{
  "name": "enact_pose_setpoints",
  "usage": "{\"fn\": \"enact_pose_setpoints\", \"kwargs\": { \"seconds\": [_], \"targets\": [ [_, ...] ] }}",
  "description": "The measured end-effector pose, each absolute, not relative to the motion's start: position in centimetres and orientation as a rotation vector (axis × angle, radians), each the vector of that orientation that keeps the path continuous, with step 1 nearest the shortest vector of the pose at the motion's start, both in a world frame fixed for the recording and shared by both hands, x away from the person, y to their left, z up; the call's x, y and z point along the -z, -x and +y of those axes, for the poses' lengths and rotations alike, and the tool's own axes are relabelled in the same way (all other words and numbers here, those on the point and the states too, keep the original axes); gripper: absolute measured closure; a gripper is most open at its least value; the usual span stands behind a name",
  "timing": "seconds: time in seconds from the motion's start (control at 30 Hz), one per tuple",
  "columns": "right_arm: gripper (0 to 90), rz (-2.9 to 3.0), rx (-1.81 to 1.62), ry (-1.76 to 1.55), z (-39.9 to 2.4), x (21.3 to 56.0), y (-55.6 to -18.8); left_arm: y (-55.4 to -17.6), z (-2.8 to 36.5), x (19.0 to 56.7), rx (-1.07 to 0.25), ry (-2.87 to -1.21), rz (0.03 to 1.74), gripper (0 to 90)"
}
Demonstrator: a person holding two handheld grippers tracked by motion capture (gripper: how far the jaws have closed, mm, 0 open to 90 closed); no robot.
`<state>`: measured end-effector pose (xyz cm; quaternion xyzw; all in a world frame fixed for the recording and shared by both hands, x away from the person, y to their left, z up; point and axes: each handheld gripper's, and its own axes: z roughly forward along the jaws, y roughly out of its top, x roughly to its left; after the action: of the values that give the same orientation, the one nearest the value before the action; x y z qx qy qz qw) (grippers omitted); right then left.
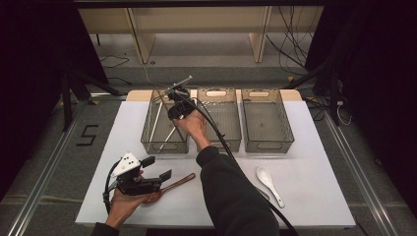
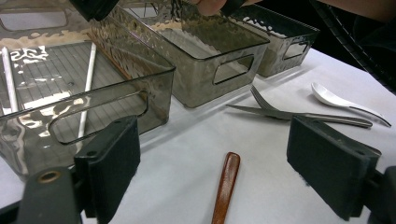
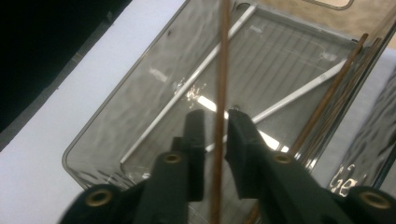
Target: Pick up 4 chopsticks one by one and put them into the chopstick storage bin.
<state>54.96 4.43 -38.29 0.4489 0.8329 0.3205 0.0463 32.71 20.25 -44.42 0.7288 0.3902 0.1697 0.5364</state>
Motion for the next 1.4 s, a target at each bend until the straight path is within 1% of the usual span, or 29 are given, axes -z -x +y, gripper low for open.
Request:
{"fn": "enact_pose_setpoints", "kwargs": {
  "seconds": [0.03, 0.27, 0.63, 1.03, 1.4],
  "targets": [
    [69.9, 2.553, -0.995, -1.365, 4.4, 38.3, -54.9, -32.7, 20.2, 44.4, -0.405, -1.736, 0.929, 17.1],
    [57.9, 2.563, -1.034, -1.324, 3.9, 37.3, -54.6, -32.7, 20.3, 44.4, -0.405, -1.738, 0.93, 17.1],
    [42.4, 2.581, -1.091, -1.242, 1.8, 36.0, -53.2, -32.8, 20.3, 44.5, -0.404, -1.743, 0.934, 17.1],
    [35.6, 2.614, -1.105, -1.113, -2.0, 34.5, -50.1, -32.8, 20.3, 44.5, -0.404, -1.743, 0.939, 17.0],
    [34.3, 2.642, -1.105, -1.027, -5.7, 34.3, -46.7, -32.8, 20.3, 44.6, -0.402, -1.748, 0.942, 16.9]
  ]
}}
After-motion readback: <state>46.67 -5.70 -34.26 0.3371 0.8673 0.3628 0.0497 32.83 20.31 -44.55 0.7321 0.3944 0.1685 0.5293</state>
